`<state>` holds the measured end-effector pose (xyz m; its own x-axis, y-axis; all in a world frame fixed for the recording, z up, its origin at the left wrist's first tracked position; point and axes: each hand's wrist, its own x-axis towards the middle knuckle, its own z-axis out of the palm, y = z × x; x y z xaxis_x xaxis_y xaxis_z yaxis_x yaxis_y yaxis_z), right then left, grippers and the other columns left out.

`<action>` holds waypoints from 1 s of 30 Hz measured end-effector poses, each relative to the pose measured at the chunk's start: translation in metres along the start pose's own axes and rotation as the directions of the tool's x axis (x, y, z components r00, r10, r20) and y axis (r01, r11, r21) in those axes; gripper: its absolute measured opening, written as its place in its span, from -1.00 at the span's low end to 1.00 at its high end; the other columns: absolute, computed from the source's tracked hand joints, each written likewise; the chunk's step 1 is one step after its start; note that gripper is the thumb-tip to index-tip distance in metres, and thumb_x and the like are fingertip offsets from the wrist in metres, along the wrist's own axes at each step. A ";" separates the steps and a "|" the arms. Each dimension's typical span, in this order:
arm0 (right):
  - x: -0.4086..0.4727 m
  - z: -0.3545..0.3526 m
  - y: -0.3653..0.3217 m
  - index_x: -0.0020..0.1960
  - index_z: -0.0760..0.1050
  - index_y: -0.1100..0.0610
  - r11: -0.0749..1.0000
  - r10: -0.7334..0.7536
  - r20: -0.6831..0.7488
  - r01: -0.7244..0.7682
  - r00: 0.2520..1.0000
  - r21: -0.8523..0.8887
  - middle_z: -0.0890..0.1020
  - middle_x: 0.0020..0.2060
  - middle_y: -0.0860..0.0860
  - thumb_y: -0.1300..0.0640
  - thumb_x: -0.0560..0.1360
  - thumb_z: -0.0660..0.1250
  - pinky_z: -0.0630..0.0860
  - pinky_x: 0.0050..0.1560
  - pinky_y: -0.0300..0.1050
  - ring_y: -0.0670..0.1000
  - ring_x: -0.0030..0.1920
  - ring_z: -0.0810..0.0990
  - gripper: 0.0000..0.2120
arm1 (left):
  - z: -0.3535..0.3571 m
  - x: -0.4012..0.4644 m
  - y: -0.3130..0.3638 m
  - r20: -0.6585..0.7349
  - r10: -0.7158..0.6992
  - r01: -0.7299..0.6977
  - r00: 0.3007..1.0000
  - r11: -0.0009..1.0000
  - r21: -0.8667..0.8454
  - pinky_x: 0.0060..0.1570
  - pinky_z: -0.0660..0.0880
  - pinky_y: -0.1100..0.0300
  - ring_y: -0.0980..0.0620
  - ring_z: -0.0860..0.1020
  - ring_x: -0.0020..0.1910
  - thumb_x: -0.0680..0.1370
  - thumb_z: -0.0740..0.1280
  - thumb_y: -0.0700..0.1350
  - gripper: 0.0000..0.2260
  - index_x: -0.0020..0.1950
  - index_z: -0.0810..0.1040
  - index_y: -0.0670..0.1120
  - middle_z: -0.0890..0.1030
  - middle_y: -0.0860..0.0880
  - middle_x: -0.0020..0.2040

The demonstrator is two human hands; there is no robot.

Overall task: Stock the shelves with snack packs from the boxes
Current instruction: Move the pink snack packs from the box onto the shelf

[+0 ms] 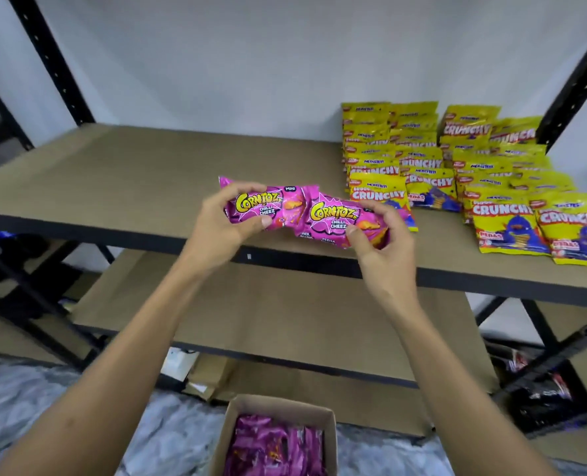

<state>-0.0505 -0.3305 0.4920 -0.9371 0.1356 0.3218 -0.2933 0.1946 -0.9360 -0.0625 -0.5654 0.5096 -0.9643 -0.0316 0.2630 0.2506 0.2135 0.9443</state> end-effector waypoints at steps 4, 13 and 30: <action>0.047 0.055 0.007 0.26 0.49 -0.05 0.984 -0.042 0.025 0.045 0.999 -0.173 0.58 0.09 -0.05 0.15 0.43 0.44 0.48 0.16 -0.16 -0.08 0.08 0.53 -0.58 | -0.035 0.063 -0.017 0.034 0.010 -0.013 0.999 0.996 0.093 -0.01 0.51 0.36 0.20 0.61 -0.12 0.36 0.53 -0.34 -0.58 0.13 0.56 -0.05 0.63 0.02 0.00; 0.124 0.127 0.037 0.34 0.46 0.03 0.905 0.062 -0.107 -0.101 0.992 -0.412 0.54 0.16 0.10 0.21 0.51 0.34 0.50 0.14 -0.13 0.04 0.12 0.55 -0.59 | -0.067 0.154 -0.079 -0.007 0.004 -0.003 1.000 0.986 0.166 -0.05 0.46 0.43 0.36 0.55 -0.19 0.36 0.50 -0.39 -0.61 -0.01 0.51 0.03 0.59 0.08 -0.05; 0.293 0.167 0.050 0.28 0.49 0.02 0.862 -0.066 -0.189 -0.039 0.980 -0.505 0.38 0.12 0.13 0.37 0.46 0.31 0.30 -0.06 -0.38 -0.06 -0.12 0.39 -0.55 | -0.066 0.339 -0.119 -0.084 0.205 -0.160 0.975 0.915 0.369 0.19 0.26 0.32 0.09 0.36 0.08 0.40 0.51 -0.29 -0.62 0.16 0.59 -0.02 0.37 -0.17 0.23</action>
<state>-0.3712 -0.4428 0.5159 -0.8629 0.3034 0.4042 -0.1205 0.6531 -0.7476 -0.4140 -0.6660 0.4994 -0.8818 -0.0692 0.4665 0.3523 0.5609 0.7492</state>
